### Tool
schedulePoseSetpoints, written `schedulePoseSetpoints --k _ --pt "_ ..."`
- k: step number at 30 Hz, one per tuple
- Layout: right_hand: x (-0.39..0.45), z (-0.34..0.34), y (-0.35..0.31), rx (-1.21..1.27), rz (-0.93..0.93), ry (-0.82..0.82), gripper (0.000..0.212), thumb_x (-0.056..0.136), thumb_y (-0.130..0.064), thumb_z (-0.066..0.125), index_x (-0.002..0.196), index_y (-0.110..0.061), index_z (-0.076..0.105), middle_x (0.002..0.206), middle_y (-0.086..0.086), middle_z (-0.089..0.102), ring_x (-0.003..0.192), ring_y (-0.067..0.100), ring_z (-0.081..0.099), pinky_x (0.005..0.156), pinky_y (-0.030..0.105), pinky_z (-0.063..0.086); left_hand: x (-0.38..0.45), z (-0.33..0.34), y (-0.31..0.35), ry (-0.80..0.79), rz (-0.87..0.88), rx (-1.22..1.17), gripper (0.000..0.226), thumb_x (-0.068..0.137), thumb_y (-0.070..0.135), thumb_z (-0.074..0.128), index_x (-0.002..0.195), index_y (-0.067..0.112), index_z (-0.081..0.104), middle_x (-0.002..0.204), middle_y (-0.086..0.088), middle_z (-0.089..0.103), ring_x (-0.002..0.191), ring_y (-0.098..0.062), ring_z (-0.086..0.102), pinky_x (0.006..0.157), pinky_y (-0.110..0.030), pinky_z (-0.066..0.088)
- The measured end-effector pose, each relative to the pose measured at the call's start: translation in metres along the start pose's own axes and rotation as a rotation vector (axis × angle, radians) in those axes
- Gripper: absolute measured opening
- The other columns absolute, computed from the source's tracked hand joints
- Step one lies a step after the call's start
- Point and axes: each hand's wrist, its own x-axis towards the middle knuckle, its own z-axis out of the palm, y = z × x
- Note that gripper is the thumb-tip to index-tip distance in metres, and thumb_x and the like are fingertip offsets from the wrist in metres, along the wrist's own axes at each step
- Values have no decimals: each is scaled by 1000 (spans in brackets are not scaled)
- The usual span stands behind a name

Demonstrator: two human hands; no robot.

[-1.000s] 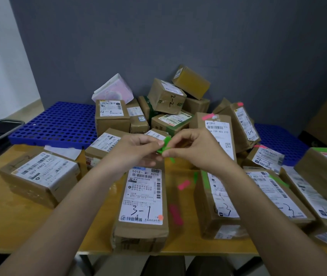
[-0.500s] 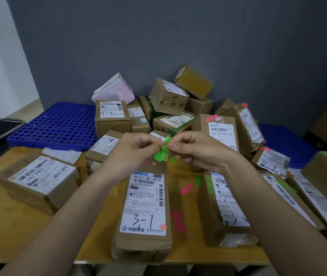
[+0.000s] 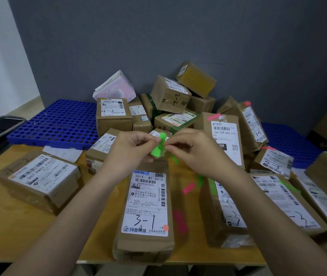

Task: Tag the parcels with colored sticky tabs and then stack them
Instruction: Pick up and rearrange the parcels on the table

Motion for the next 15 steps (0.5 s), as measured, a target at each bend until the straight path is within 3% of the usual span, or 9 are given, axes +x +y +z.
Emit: schedulePoseSetpoints --k 2,6,11,15 --pt "0 1 -1 -48 -33 -10 10 84 -11 69 91 -14 76 81 -2 67 73 9 60 67 24 49 0 0 -1 4 4 8 10 87 15 65 83 13 74 75 -5 73 66 -10 69 58 -19 56" --pt "3 0 -4 71 90 -8 7 79 -6 72 79 -12 74 75 -1 67 72 8 61 65 17 49 0 -1 -1 -9 50 69 11 88 17 64 85 16 74 76 -3 73 69 -10 68 57 -19 55" --pt "10 -11 -5 444 261 -125 6 74 -1 78 76 -4 73 75 12 72 67 11 61 69 23 51 0 -3 -1 -51 115 140 11 88 21 64 88 20 75 78 1 74 74 -14 68 60 -23 56" --pt "13 -13 -3 645 303 -190 8 75 4 74 75 -4 70 68 1 70 64 5 63 63 14 50 -2 -2 1 -67 105 80 12 88 16 62 87 19 74 77 0 74 71 -12 70 60 -22 57"
